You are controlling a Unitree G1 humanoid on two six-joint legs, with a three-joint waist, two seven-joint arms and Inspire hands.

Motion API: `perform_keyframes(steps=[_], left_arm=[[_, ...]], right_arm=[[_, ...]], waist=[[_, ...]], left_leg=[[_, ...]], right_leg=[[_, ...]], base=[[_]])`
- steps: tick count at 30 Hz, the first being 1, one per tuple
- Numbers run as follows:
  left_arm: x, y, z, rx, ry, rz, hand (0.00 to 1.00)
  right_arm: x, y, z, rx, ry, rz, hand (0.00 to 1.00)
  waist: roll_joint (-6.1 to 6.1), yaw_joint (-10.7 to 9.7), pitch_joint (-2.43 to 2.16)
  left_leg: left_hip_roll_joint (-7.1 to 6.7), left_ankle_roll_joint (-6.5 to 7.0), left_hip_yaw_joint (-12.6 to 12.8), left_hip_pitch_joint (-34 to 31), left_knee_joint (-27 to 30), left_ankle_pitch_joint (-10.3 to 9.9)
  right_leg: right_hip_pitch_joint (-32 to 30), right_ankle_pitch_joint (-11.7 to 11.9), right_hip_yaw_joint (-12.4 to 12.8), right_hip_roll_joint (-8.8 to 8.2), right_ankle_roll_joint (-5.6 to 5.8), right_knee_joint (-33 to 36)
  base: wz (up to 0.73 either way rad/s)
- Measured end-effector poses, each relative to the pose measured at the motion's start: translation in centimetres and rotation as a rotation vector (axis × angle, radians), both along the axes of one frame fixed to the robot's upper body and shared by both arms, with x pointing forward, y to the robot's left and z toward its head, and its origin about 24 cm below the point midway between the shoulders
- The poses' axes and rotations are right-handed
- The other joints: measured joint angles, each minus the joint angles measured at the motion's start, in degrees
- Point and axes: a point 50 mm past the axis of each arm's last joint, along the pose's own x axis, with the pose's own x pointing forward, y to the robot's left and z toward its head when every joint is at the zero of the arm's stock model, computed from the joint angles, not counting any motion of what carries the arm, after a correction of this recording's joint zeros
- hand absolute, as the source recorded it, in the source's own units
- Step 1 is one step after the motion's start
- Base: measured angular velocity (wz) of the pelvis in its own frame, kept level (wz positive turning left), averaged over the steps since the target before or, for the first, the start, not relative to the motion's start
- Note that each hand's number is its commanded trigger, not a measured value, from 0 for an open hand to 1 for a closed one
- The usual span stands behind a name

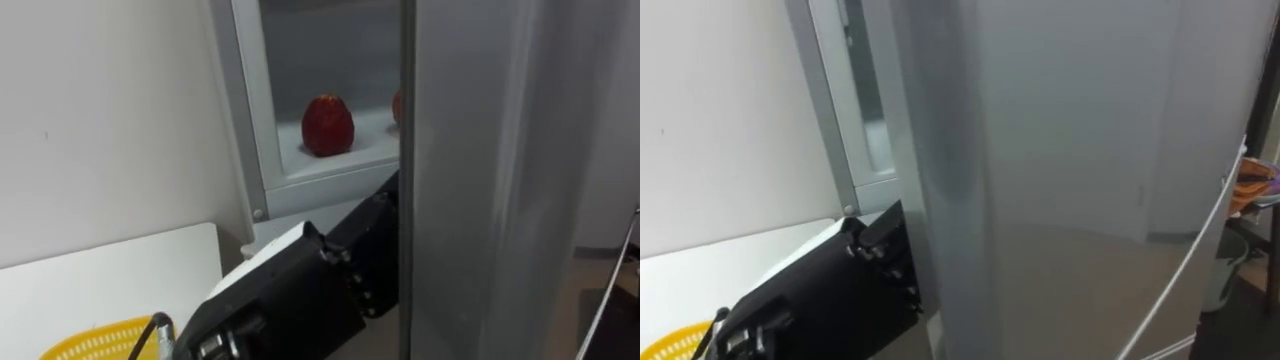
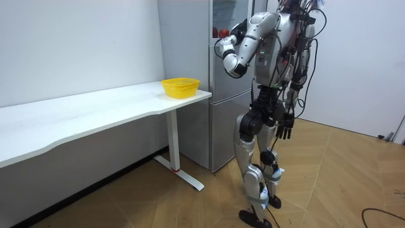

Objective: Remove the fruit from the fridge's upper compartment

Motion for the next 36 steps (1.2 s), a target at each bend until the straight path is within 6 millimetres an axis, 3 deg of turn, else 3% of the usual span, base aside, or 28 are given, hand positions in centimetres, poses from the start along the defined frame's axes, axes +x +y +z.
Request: perform_keyframes(steps=[10, 24, 31, 36], left_arm=[[0.1, -0.4, 0.5, -0.001, -0.025, -0.022, 0.00], [0.2, -1.5, 1.5, -0.006, -0.072, -0.107, 0.00], [0.2, -1.6, 1.5, -0.013, -0.063, -0.113, 0.00], [0.4, -1.6, 1.5, -0.014, -0.062, -0.109, 0.00]], right_arm=[[0.0, 0.0, 0.0, -0.001, -0.003, -0.005, 0.00], [0.4, -0.4, 0.2, -0.004, -0.035, -0.021, 0.00], [0.3, -0.4, 0.2, -0.005, -0.035, -0.029, 0.00], [0.0, -0.4, 0.2, 0.003, -0.037, -0.061, 0.00]], waist=[[-0.21, 0.0, 0.09], [-0.27, -2.3, 0.14], [-0.27, -2.8, 0.19], [-0.12, -2.9, 0.28]], left_leg=[[0.02, 0.00, 1.7, -0.5, 0.0, 0.0], [0.04, 0.00, 2.9, -0.1, 0.0, 0.0], [0.10, -0.01, 3.3, 0.6, -0.1, 0.0], [0.20, -0.01, 5.2, 0.5, -0.1, 0.0]], right_leg=[[-1.5, 0.0, 1.6, 0.25, -0.06, 0.4], [-1.8, 0.1, 3.3, 0.37, -0.05, 1.1], [-1.8, 0.4, 4.9, 1.21, -0.21, 1.1], [-2.3, 0.4, 5.6, 1.31, -0.18, 1.0]], base=[[-0.09], [-0.05], [-0.13], [-0.07]])
